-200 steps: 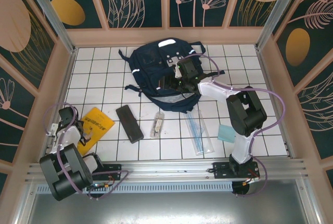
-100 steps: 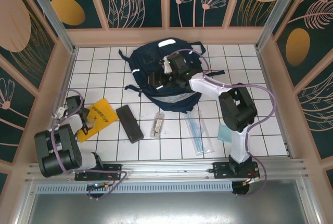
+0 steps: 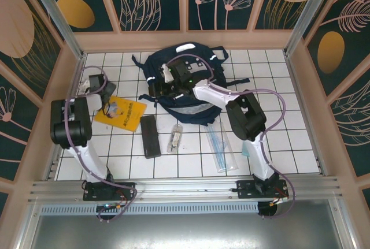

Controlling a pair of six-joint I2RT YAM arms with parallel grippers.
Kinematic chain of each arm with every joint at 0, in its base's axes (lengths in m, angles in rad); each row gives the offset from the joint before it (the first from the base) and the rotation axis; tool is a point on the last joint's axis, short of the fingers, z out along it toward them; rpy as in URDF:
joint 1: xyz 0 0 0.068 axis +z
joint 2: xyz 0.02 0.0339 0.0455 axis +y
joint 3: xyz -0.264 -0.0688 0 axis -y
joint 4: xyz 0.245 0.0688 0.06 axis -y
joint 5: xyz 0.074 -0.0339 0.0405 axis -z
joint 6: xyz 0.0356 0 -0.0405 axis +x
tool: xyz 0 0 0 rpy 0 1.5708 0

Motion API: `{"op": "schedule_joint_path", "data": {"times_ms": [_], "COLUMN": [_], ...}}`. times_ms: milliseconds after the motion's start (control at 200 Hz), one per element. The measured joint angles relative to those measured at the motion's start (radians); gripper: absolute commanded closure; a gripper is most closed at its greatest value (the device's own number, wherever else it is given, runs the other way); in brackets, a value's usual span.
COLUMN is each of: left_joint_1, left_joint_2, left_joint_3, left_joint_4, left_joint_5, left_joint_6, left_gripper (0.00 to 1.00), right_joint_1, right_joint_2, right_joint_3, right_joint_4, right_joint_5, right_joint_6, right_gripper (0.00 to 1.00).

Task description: Pack books, pencil case, and school supplies into a backpack

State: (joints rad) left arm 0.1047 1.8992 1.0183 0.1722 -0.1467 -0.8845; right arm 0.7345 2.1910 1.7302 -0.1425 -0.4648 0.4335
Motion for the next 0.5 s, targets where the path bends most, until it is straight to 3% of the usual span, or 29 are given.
{"op": "schedule_joint_path", "data": {"times_ms": [150,275,500], "left_joint_1": [-0.089,-0.095,-0.080], "left_joint_2": [0.066,0.044,-0.219], "left_joint_3": [0.120,0.194,0.129], "left_joint_4": [0.035,-0.028,-0.174], "left_joint_5": [0.139,0.134,0.086], "left_joint_6": [-0.007,0.037,0.077], "left_gripper": [0.01,0.01,0.01], "right_joint_1": [0.001,0.002,0.008], "right_joint_2": [0.101,0.217,0.396], "right_joint_3": [0.158,0.348,0.619], "right_joint_4": [-0.032,-0.103,-0.242], "right_joint_5": [-0.009,-0.008,-0.009], "right_joint_6": [-0.033,-0.079,-0.164], "right_gripper": [0.34,0.35,0.42]}}
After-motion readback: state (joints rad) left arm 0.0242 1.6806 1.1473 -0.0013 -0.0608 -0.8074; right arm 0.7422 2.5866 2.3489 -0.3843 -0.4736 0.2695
